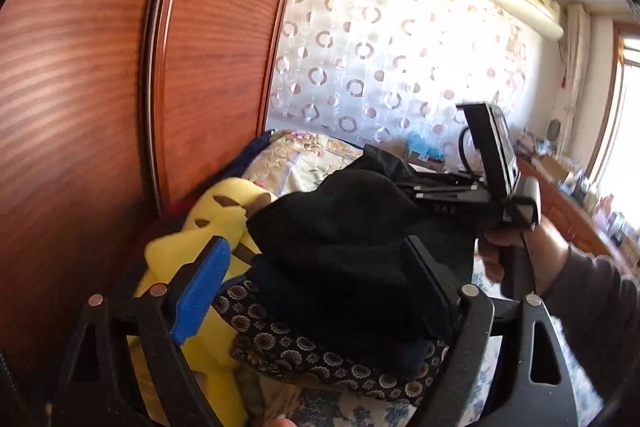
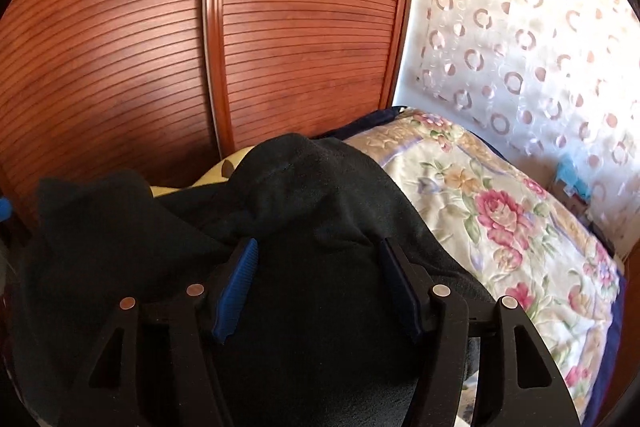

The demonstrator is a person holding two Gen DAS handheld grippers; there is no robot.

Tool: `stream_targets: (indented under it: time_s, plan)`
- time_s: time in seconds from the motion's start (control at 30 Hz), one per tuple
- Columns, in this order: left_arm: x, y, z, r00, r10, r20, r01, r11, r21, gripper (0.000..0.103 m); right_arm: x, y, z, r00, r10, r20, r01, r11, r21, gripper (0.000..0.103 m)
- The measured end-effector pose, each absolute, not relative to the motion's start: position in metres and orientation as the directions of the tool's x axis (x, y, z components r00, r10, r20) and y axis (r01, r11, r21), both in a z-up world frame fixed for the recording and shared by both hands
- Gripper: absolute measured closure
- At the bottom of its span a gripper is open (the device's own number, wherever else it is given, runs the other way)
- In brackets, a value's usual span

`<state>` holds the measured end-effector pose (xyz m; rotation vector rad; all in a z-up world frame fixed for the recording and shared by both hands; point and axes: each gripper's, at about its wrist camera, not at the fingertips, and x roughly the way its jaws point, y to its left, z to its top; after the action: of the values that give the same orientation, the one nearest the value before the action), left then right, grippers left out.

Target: Fold small clothes

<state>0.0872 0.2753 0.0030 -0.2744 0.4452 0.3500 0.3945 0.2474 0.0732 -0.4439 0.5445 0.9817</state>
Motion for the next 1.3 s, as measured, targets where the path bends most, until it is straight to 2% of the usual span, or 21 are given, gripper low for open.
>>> stream_targets:
  time_s: [0.1, 0.23, 0.47, 0.67, 0.87, 1.13, 1.3]
  plan:
    - [0.085, 0.27, 0.008, 0.842, 0.281, -0.46, -0.386, 0.91, -0.15, 0.016, 0.375, 0.226, 0.085, 0.465, 0.664, -0.585, -0.855, 0.508, -0.104, 0.038]
    - [0.084, 0.262, 0.013, 0.836, 0.296, -0.461, -0.392, 0.911, -0.126, 0.016, 0.366, 0.19, 0.071, 0.471, 0.698, -0.539, -0.851, 0.521, -0.069, 0.038]
    - [0.083, 0.23, 0.019, 0.851, 0.257, -0.459, -0.331, 0.94, -0.087, 0.016, 0.304, 0.094, 0.063, 0.523, 0.709, -0.474, -0.814, 0.58, -0.03, 0.038]
    - [0.082, 0.185, 0.02, 0.869, 0.197, -0.454, -0.253, 0.965, -0.065, 0.016, 0.247, 0.025, 0.057, 0.578, 0.679, -0.453, -0.766, 0.643, -0.014, 0.025]
    - [0.078, 0.135, 0.014, 0.882, 0.127, -0.453, -0.163, 0.986, -0.043, 0.016, 0.189, -0.039, 0.046, 0.648, 0.625, -0.435, -0.695, 0.719, -0.004, 0.015]
    - [0.072, 0.078, 0.01, 0.886, 0.023, -0.463, -0.059, 0.996, -0.063, 0.016, 0.126, -0.104, 0.044, 0.769, 0.487, -0.414, -0.531, 0.847, 0.01, 0.014]
    - [0.067, 0.057, 0.022, 0.888, 0.015, -0.46, -0.051, 0.996, -0.067, 0.016, 0.09, -0.131, 0.057, 0.809, 0.435, -0.395, -0.469, 0.883, 0.011, 0.014]
